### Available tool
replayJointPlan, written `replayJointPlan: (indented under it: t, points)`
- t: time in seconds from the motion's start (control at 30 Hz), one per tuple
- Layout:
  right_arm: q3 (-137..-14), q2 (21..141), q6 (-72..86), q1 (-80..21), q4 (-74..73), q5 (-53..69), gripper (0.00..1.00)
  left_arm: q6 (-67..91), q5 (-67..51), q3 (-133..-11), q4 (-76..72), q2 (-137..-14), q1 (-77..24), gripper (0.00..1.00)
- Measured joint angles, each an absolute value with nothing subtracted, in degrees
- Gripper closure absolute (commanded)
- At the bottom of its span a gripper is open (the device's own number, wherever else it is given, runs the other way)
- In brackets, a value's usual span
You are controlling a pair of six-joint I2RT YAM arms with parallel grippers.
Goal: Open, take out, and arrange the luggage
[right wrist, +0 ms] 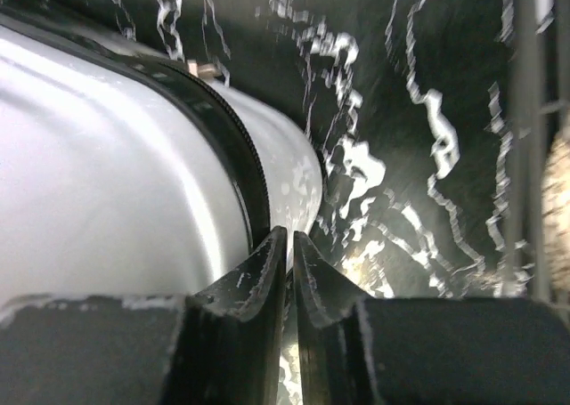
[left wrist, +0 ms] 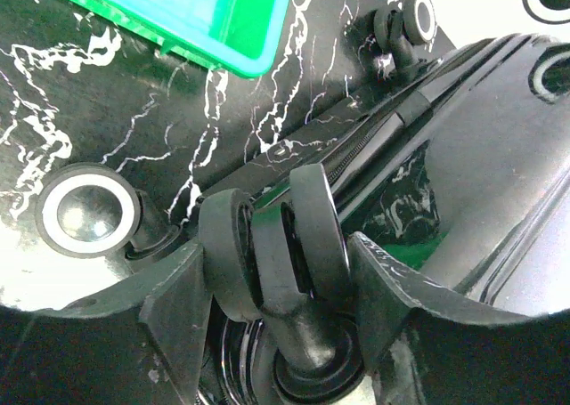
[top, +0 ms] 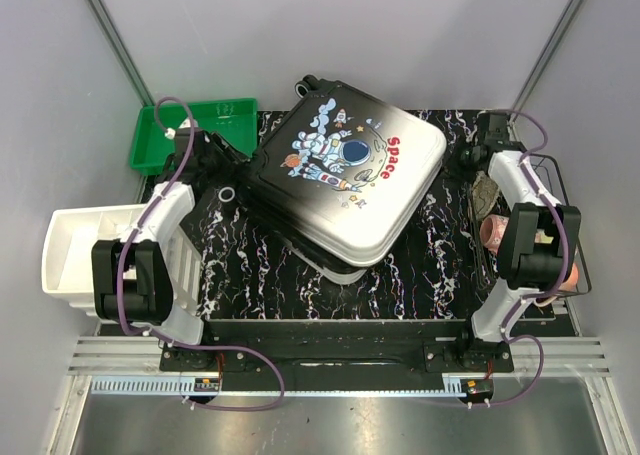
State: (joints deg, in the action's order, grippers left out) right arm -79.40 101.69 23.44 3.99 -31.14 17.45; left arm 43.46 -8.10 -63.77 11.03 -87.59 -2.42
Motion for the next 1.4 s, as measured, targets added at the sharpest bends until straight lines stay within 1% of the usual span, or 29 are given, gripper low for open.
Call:
replayJointPlan:
  t: [0.03, 0.07, 0.1, 0.13, 0.17, 0.2, 0.23, 0.27, 0.3, 0.37, 0.47, 0.53, 0.6, 0.67, 0.7, 0.73, 0.87, 1.0, 1.07, 1.23, 1.27, 1.33, 1.4]
  points:
    - [-80.75, 101.82, 22.22, 4.08, -31.09, 16.08, 0.68, 43.86, -7.79, -63.77, 11.14, -87.59, -2.87, 0.33]
    - [-81.84, 101.86, 20.97, 4.21, -31.07, 15.00, 0.64, 44.10, -7.75, -63.77, 11.27, -87.61, -3.33, 0.26]
    - [-83.13, 101.86, 19.35, 4.38, -31.11, 13.56, 0.58, 44.10, -7.88, -63.75, 11.46, -87.61, -3.86, 0.23]
    - [-84.23, 101.84, 17.93, 4.58, -31.00, 12.75, 0.48, 43.83, -8.32, -63.70, 11.86, -87.61, -4.47, 0.21]
    - [-85.08, 101.73, 16.97, 4.71, -30.79, 12.38, 0.43, 43.38, -8.91, -63.66, 12.34, -87.61, -5.10, 0.19]
    - [-86.04, 101.19, 15.49, 4.82, -30.61, 12.14, 0.39, 42.96, -9.91, -63.51, 13.19, -87.53, -5.69, 0.11]
    - [-86.65, 99.96, 13.72, 4.93, -30.41, 11.94, 0.35, 42.33, -11.40, -63.20, 13.76, -87.42, -5.91, 0.07]
    - [-86.83, 98.28, 12.21, 4.99, -30.35, 11.92, 0.28, 41.71, -12.49, -63.11, 14.22, -87.00, -5.91, 0.03]
    - [-86.78, 95.88, 10.70, 5.04, -30.28, 12.73, 0.25, 40.40, -14.09, -63.20, 15.00, -86.35, -5.37, 0.01]
    - [-86.37, 89.95, 7.97, 4.97, -30.13, 16.80, 0.21, 37.50, -17.12, -63.46, 18.20, -85.01, -4.03, 0.01]
    - [-84.90, 78.67, 3.92, 1.85, -29.56, 25.93, 0.18, 31.81, -22.39, -66.46, 23.46, -84.07, -2.28, 0.01]
    - [-84.38, 73.21, 1.30, -1.21, -30.06, 29.39, 0.17, 27.94, -24.32, -69.06, 25.30, -83.92, -1.52, 0.01]
    - [-83.79, 69.76, -1.93, -5.61, -31.70, 31.48, 0.19, 24.51, -25.30, -71.64, 26.44, -83.94, -1.04, 0.01]
    - [-82.48, 67.88, -5.34, -9.37, -34.11, 33.15, 0.20, 21.56, -25.63, -74.26, 27.53, -84.55, -0.69, 0.06]
    - [-81.82, 67.64, -6.85, -10.50, -35.40, 33.91, 0.21, 20.38, -25.85, -75.81, 27.79, -85.30, -0.56, 0.09]
    - [-80.99, 67.35, -8.99, -11.75, -37.10, 34.76, 0.22, 19.31, -26.15, -77.49, 27.81, -86.52, -0.45, 0.17]
    - [-76.82, 68.86, -16.91, -18.68, -43.46, 35.62, 0.26, 16.47, -28.47, -83.81, 27.86, -94.89, -0.40, 0.28]
    - [-73.52, 69.91, -22.92, -29.85, -46.35, 34.46, 0.30, 15.86, -31.07, -86.67, 29.23, -102.69, -0.40, 0.31]
    - [-72.49, 71.11, -25.17, -35.90, -46.13, 32.91, 0.36, 15.94, -31.79, -86.52, 30.68, -105.12, -0.40, 0.31]
    - [-72.36, 78.35, -27.73, -47.35, -41.54, 28.67, 0.46, 16.99, -32.99, -83.83, 30.48, -106.13, -0.43, 0.34]
    - [-72.38, 80.36, -27.92, -49.36, -40.27, 27.55, 0.51, 17.52, -33.32, -83.22, 30.11, -106.13, -0.43, 0.35]
    - [-72.38, 83.90, -28.38, -52.47, -37.93, 25.69, 0.55, 18.83, -33.87, -81.03, 27.83, -105.89, -0.43, 0.38]
    - [-72.34, 87.07, -28.56, -54.92, -35.79, 23.31, 0.56, 20.49, -34.63, -78.56, 24.45, -104.62, -0.19, 0.40]
